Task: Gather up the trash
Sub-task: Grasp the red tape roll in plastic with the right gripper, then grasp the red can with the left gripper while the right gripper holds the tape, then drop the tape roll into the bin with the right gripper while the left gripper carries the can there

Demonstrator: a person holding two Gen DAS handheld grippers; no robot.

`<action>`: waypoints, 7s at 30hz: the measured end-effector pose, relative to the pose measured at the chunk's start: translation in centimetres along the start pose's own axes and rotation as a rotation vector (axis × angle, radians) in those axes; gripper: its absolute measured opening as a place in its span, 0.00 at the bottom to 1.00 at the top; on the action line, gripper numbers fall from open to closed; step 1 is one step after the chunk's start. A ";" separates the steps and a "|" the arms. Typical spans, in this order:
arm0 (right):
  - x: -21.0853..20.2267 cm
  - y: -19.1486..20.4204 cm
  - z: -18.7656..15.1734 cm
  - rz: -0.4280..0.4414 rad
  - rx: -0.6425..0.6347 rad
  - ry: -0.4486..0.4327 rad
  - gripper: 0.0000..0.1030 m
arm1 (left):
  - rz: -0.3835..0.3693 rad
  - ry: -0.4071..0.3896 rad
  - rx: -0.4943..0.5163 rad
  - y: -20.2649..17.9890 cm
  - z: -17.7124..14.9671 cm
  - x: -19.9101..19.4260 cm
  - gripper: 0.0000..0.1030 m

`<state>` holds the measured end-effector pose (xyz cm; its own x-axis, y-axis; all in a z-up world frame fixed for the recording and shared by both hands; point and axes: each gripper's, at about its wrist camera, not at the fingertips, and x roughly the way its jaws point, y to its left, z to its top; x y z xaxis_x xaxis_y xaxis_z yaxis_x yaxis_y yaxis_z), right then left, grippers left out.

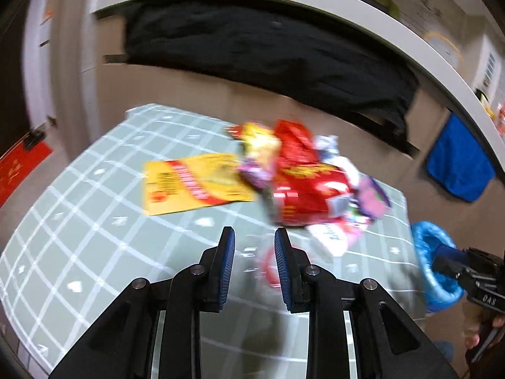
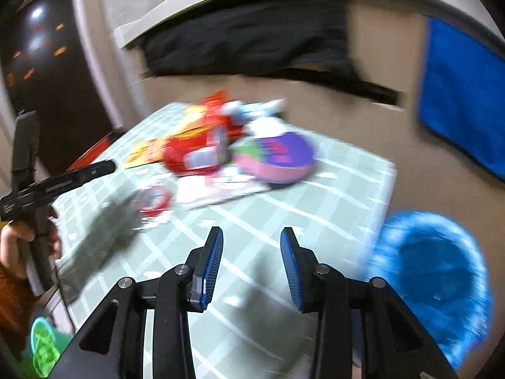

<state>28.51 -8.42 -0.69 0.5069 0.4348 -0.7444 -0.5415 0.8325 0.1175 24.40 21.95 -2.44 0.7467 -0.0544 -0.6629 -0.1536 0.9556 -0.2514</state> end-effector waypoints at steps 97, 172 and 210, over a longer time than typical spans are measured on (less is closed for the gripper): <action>0.3 0.4 -3.5 0.018 0.004 -0.043 0.48 | -0.492 0.436 -0.066 -5.2 0.7 10.9 0.54; -14.0 -20.7 -7.2 -0.348 0.299 -0.215 0.49 | -0.401 0.192 0.401 -38.1 -3.9 4.5 0.22; -11.1 -13.6 -6.5 -0.239 0.197 -0.218 0.66 | -0.261 0.083 0.314 -24.0 -0.7 -1.7 0.49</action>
<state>25.94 -26.76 1.70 0.7455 0.2654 -0.6114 -0.2621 0.9601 0.0972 26.37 -1.12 4.20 0.6776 -0.3177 -0.6633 0.2485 0.9477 -0.2001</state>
